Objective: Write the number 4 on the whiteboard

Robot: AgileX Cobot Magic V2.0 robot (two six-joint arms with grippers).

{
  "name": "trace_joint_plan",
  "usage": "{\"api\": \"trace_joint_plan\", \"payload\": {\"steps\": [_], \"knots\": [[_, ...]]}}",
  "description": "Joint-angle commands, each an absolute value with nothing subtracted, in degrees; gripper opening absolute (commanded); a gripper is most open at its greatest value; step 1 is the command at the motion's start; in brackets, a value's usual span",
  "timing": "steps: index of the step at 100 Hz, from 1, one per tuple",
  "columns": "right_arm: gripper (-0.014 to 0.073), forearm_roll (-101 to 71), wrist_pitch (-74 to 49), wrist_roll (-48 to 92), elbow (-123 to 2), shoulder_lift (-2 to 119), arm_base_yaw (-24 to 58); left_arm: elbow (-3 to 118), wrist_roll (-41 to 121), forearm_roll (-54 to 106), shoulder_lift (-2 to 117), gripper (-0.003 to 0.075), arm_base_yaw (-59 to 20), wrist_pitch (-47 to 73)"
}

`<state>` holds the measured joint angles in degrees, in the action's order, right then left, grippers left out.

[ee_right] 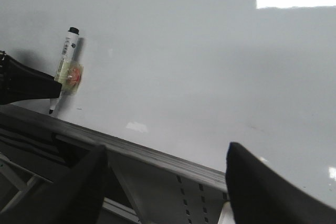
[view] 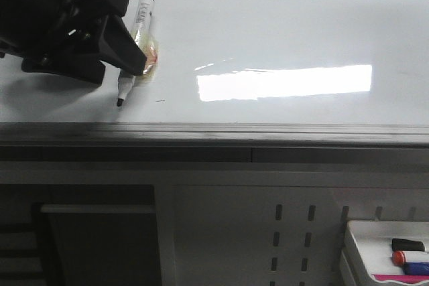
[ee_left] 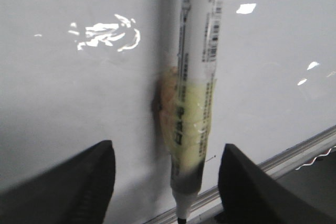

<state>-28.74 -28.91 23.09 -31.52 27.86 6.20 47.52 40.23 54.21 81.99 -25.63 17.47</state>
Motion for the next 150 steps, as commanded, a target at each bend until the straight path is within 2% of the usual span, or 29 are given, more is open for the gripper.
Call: {"api": "trace_joint_plan", "payload": {"steps": [1,13,20,41,69,85,101,112,150], "knots": [[0.0427,-29.3,-24.8,23.6,-33.3,28.8,6.3,48.7,40.3,54.7,82.8,0.0289,-25.7,13.8],[0.0427,-29.3,-24.8,23.6,-33.3,28.8,6.3,48.7,40.3,54.2,83.1,0.0078,-25.7,13.8],[0.0427,-29.3,-24.9,23.6,-33.3,28.8,6.3,48.7,40.3,53.6,83.1,-0.0021,-25.7,13.8],[0.0427,-29.3,-26.6,24.7,-33.3,28.8,8.8,48.7,41.8,51.5,82.1,-0.0020,-25.7,17.3],[0.0427,-38.1,-29.1,44.0,-33.3,32.5,19.1,48.7,69.0,51.0,74.7,-0.0020,-26.2,33.7],[0.0427,-44.8,-25.7,50.0,-33.6,39.0,26.2,48.7,83.7,47.9,70.9,-0.0020,-30.4,39.5],[0.0427,-44.8,-21.8,50.1,-36.4,45.6,33.5,48.7,86.1,36.6,70.1,-0.0020,-38.1,38.7],[0.0427,-44.8,-19.9,50.1,-38.1,49.6,38.1,48.7,85.7,35.9,70.1,-0.0020,-41.3,35.3],[0.0427,-46.5,-10.5,50.1,-38.5,57.8,45.2,48.7,85.7,36.1,70.1,-0.0020,-42.3,33.1]]}}
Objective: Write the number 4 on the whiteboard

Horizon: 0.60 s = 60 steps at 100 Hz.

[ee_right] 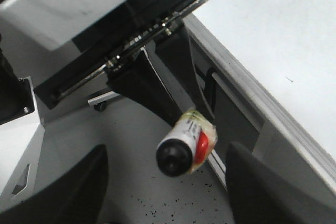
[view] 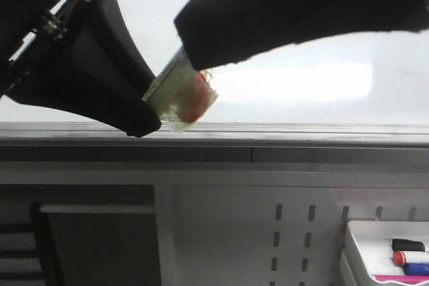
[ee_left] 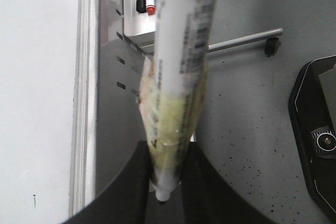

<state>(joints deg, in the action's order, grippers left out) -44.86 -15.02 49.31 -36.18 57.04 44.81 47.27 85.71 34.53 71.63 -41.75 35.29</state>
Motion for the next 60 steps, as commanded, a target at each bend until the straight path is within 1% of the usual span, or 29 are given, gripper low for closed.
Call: {"api": "trace_joint_plan", "payload": {"steps": [1,20,47,54,60], "knots": [[0.0427,-46.6,-10.5,50.1,-38.5,58.0,45.2,48.7,85.7,36.1,70.1,-0.0020,-42.3,33.1],[0.0427,-47.5,-7.8,50.1,-40.3,61.9,45.2,48.7,85.7,36.1,70.1,-0.0020,-42.3,33.1],[0.0424,-47.6,-8.6,50.1,-41.8,67.2,45.2,48.7,85.7,36.1,70.1,-0.0020,-42.3,33.1],[0.0400,-47.8,-8.6,50.1,-41.8,67.8,45.2,48.7,85.7,36.1,70.1,-0.0020,-42.3,33.1],[0.0353,-47.7,-8.6,50.1,-41.8,68.0,45.2,48.7,85.7,36.1,70.1,-0.0020,-42.3,33.1]]}}
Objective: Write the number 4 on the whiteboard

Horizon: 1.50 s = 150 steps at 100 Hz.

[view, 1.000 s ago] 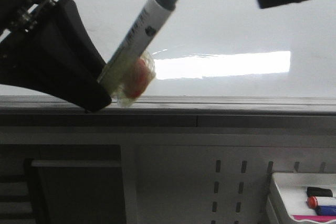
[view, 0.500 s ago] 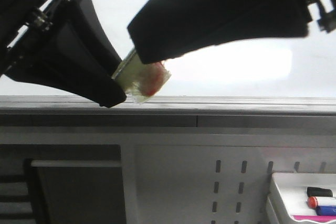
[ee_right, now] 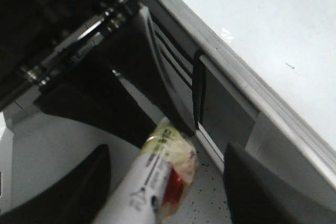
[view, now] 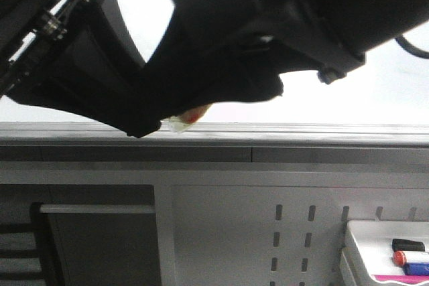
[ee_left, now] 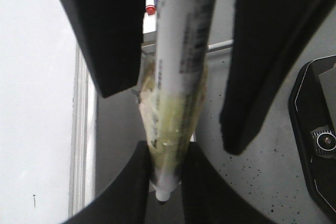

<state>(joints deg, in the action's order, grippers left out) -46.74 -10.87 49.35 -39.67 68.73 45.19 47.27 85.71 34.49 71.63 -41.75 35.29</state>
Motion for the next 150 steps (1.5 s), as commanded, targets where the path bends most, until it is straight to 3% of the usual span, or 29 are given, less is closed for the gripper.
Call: {"api": "trace_joint_plan", "payload": {"steps": [1,25,52,61,68,86,93,112,136,150], "knots": [[0.0347,-47.7,-8.6,50.1,-41.8,68.0,45.2,48.7,85.7,36.1,70.1,-0.0020,-42.3,33.1],[0.0072,-47.7,-8.6,50.1,-41.8,68.0,45.2,48.7,85.7,36.2,70.1,-0.0020,-42.3,33.1],[0.0034,-47.7,-8.6,50.1,-41.8,68.0,45.2,48.7,85.7,37.1,70.1,-0.0020,-42.3,33.3],[-0.0019,-47.7,-8.6,50.1,-41.8,68.0,45.2,48.7,85.7,38.8,70.1,-0.0010,-42.3,33.3],[-0.0068,-47.7,-8.6,50.1,-41.8,68.0,45.2,48.7,85.7,40.0,70.1,0.0063,-42.3,33.3],[-0.0072,-47.7,-8.1,50.1,-41.8,68.0,45.2,48.7,85.6,43.4,69.1,0.0428,-42.3,32.7],[-0.0072,-47.2,-7.3,50.1,-41.6,68.0,45.2,48.7,84.3,44.7,67.7,0.0473,-41.8,31.3],[-0.0072,-47.1,-1.7,50.1,-38.1,65.3,45.2,48.7,71.2,45.0,61.4,0.0449,-35.6,27.9],[-0.0072,-47.1,12.8,50.1,-32.5,60.8,45.2,43.7,67.6,55.7,45.8,0.0282,-21.3,27.5],[-0.0072,-46.7,16.1,50.2,-33.2,62.1,43.6,38.0,67.6,61.0,36.5,0.0134,-18.3,27.5]]}}
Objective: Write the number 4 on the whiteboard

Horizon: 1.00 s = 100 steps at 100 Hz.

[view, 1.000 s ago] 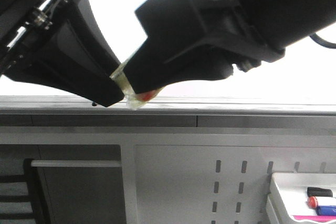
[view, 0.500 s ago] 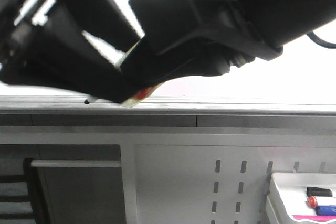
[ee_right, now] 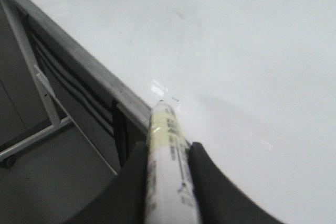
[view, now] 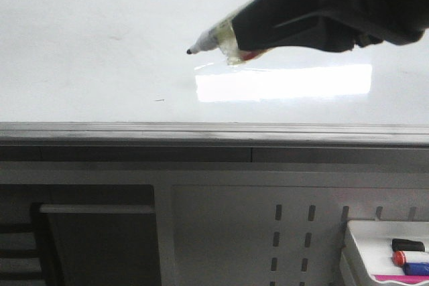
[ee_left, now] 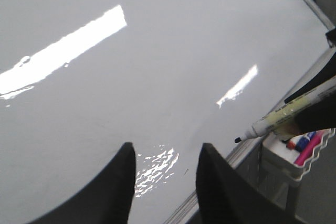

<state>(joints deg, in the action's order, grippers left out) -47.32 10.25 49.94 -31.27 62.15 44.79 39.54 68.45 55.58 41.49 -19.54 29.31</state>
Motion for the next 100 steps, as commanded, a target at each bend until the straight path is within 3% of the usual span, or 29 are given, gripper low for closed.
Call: {"api": "trace_joint_plan", "payload": {"steps": [1,13,40,100], "knots": [[-0.0072,-46.7,16.2,50.2,-33.3,62.2,43.3,37.7,67.6,61.3,35.7,0.0116,-18.3,27.5],[-0.0072,-46.7,17.7,50.2,-35.1,64.9,39.1,32.3,67.6,61.9,29.3,-0.0020,-18.3,27.5],[-0.0072,-43.9,17.5,50.2,-40.8,69.5,33.1,27.2,67.6,62.4,20.6,-0.0020,-18.3,27.2],[-0.0063,-46.1,16.5,50.2,-42.2,75.1,31.2,27.2,67.6,62.8,20.3,-0.0020,-18.3,27.4]]}}
